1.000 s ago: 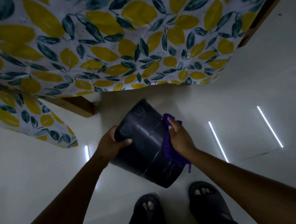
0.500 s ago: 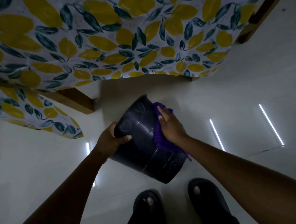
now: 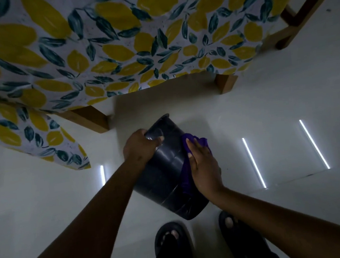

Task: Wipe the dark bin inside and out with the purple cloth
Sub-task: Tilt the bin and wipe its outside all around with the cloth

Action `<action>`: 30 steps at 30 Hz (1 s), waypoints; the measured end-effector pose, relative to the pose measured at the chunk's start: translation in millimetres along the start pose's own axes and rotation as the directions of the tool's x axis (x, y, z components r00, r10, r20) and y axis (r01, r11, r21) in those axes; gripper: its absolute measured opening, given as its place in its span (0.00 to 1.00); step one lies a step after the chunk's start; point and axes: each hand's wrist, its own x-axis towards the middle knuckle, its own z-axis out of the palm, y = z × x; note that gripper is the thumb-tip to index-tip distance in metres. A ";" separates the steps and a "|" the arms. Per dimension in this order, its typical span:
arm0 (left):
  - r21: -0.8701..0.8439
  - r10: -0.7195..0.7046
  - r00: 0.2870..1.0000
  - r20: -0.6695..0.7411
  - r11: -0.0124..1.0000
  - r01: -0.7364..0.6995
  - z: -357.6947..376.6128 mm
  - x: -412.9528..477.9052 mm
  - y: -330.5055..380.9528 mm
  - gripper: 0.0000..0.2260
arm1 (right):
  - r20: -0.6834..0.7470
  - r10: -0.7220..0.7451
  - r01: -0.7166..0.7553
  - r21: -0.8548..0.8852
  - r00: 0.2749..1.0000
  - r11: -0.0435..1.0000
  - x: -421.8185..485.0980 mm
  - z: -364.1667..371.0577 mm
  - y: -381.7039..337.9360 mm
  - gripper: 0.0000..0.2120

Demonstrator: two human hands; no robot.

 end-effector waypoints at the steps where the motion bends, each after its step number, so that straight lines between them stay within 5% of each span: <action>1: 0.033 0.003 1.000 -0.027 0.999 -0.003 3.3 1.5 -1.1 0.18 | 0.000 -0.018 0.018 -0.019 1.000 1.000 -2.5 -0.4 -0.3 0.23; 9: 0.001 0.135 0.990 0.041 0.991 -0.136 5.8 4.1 -11.4 0.15 | 0.015 -0.323 0.320 -0.190 0.946 0.928 18.8 -1.6 -16.7 0.31; 11: -0.027 0.126 0.991 0.046 0.992 -0.125 2.2 1.1 -16.3 0.14 | 0.006 -0.284 0.283 -0.123 0.959 0.951 33.1 -1.4 -14.2 0.27; 16: -0.096 0.069 0.997 0.044 0.993 -0.065 -6.7 -8.1 -33.3 0.13 | 0.101 0.090 -0.111 0.228 0.991 0.967 34.4 -2.9 15.2 0.23; 26: -0.050 0.102 0.994 0.028 0.994 -0.100 -4.5 -2.5 -40.7 0.13 | 0.050 -0.208 0.214 -0.205 0.977 0.955 -6.3 14.5 -3.5 0.34; 28: -0.051 0.101 0.994 0.035 0.994 -0.100 -4.8 -2.3 -42.1 0.13 | 0.044 -0.254 0.258 -0.144 0.966 0.955 11.8 9.7 0.2 0.28; 30: -0.058 0.115 0.993 0.020 0.992 -0.114 -3.8 -1.5 -39.7 0.13 | 0.053 -0.124 0.121 0.066 0.991 0.990 32.6 -1.8 1.1 0.24</action>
